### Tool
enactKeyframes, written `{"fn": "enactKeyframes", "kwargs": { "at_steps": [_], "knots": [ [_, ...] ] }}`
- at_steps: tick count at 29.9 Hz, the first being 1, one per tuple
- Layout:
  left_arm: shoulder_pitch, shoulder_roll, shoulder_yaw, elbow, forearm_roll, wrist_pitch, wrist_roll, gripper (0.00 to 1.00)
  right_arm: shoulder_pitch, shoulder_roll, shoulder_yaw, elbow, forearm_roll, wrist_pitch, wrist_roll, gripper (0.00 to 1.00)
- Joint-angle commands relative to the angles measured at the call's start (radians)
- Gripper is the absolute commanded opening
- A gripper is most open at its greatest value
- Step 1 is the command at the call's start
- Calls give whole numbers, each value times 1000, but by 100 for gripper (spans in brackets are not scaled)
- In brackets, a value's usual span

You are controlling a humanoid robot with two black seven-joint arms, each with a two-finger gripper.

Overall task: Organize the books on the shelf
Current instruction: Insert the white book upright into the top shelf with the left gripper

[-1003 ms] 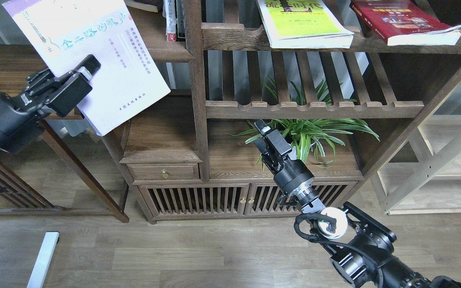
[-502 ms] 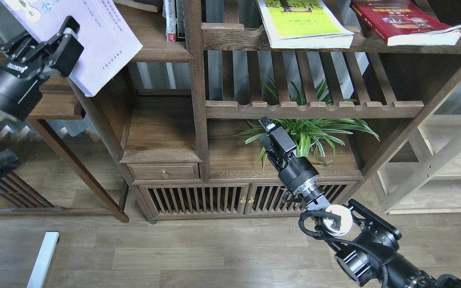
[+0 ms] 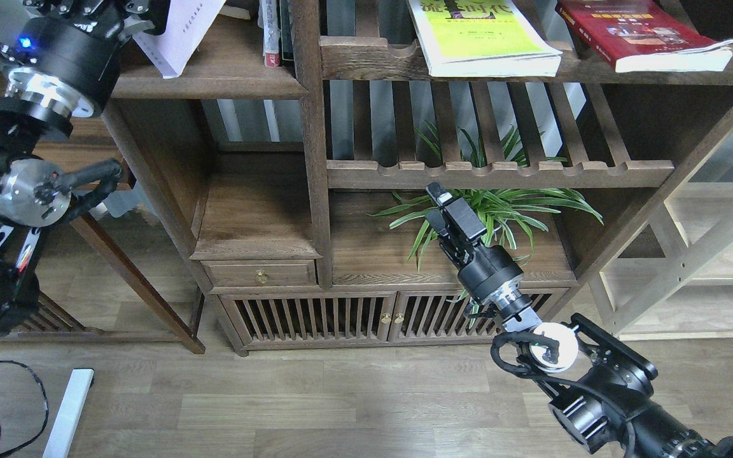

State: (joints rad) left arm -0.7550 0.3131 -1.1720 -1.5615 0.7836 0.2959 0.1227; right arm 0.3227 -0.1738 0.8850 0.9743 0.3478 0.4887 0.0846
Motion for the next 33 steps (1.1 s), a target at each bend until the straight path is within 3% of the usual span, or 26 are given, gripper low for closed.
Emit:
{"fn": "enactKeyframes", "kwargs": {
  "at_steps": [1, 10, 17, 21, 28, 33],
  "knots": [
    [-44, -5, 21, 38, 3, 17, -2, 0, -7, -30, 2, 1, 0, 0, 1, 97],
    [-138, -32, 49, 219, 0, 2, -18, 0, -11, -52, 22, 4, 4, 0, 3, 97],
    [-260, -118, 124, 447, -12, -7, -132, 0, -11, -52, 37, 9, 4, 0, 3, 97],
    [-319, -140, 147, 593, -29, -80, -186, 0, -10, -50, 38, 14, 4, 0, 3, 97],
    [-371, -141, 183, 709, -32, -132, -196, 0, -11, -49, 35, 20, 4, 0, 3, 97],
    [-377, -141, 219, 716, -32, -133, -180, 0, -11, -47, 35, 20, 4, 0, 3, 97]
  ]
}}
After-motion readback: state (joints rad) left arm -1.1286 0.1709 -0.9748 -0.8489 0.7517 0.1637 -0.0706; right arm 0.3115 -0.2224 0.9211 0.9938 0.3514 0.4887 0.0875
